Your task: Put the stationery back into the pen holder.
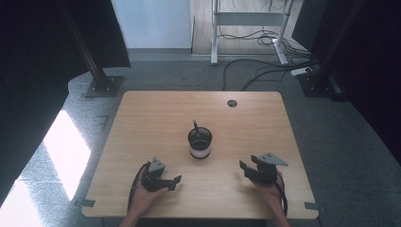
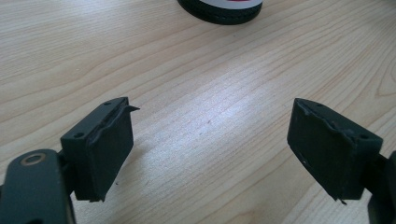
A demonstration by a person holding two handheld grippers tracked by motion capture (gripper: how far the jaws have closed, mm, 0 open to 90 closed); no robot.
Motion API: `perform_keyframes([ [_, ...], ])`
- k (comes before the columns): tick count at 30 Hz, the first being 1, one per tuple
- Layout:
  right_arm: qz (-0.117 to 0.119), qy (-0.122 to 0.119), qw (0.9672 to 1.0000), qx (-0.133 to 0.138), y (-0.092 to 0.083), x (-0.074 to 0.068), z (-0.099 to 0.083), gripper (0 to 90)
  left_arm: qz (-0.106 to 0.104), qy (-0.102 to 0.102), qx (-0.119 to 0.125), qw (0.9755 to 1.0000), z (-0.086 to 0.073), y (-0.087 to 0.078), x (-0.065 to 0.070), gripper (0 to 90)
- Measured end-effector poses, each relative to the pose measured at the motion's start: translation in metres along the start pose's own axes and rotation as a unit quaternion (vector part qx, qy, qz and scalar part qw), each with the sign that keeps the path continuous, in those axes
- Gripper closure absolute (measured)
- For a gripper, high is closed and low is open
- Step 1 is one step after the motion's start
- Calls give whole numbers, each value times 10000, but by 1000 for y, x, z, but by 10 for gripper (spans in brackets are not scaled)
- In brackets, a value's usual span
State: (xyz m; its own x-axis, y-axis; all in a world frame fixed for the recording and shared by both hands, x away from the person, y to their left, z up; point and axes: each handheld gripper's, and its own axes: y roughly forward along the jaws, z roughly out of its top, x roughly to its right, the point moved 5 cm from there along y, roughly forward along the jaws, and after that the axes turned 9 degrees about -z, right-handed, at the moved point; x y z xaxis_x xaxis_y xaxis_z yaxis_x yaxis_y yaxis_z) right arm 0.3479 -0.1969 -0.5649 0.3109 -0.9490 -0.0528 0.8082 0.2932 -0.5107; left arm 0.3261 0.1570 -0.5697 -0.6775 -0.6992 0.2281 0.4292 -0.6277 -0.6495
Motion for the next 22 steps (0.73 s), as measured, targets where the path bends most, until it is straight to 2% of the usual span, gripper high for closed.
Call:
perform_keyframes([
  [7,-70,131,9998,-151,2,8,-8,391,6,21,-15,10000,0,0,0,147],
  [22,-99,88,9996,-258,5,8,-10,376,18,54,-31,10000,0,1,0,147],
])
